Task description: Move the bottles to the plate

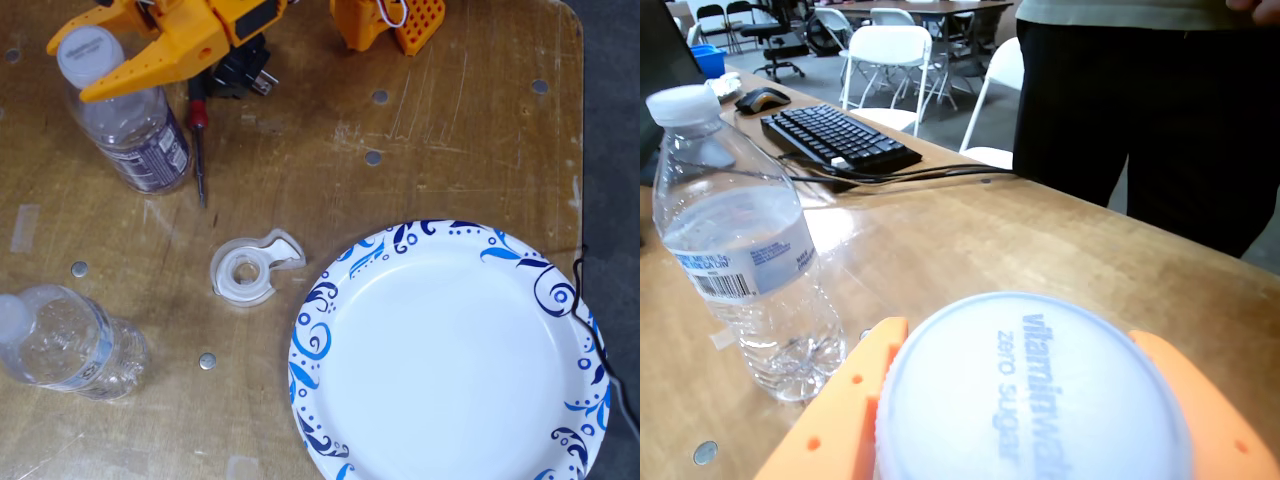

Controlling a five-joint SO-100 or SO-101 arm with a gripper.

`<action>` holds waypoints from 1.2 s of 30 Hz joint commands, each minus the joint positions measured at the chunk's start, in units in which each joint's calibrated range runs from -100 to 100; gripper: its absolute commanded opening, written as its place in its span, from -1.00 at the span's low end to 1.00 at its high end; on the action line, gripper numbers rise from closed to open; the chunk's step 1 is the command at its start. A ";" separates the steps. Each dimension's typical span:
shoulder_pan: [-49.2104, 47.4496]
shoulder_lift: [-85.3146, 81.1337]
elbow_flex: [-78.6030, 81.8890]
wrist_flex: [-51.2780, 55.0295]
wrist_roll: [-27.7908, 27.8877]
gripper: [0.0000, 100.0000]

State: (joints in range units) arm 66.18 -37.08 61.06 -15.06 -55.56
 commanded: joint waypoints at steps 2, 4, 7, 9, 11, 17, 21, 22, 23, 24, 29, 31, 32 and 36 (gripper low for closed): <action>0.07 -0.69 -6.11 0.01 0.16 -0.68; -0.03 -0.78 -8.00 0.01 0.16 -0.68; -1.33 -0.95 -10.88 0.09 0.16 -0.68; -2.41 -0.95 -12.86 0.09 0.16 -0.68; -4.46 -1.03 -14.84 0.09 0.11 -0.68; -14.16 -2.38 -21.24 8.01 -0.31 -0.68; -21.27 -4.49 -26.38 15.67 -0.36 -0.69; -22.89 -4.99 -27.73 17.50 -0.36 -0.69; -24.40 -5.42 -28.99 19.07 -0.36 -0.69; -25.91 -5.75 -30.34 20.37 -0.36 -0.69; -34.32 -5.84 -36.20 24.29 -0.36 -0.69; -37.56 -5.67 -37.55 24.29 -0.36 -0.69; -39.28 -5.58 -37.73 24.29 -0.10 -0.69; -45.86 -3.64 -38.00 23.59 -0.31 -0.69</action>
State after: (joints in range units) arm 24.34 -41.02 26.53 9.11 -55.72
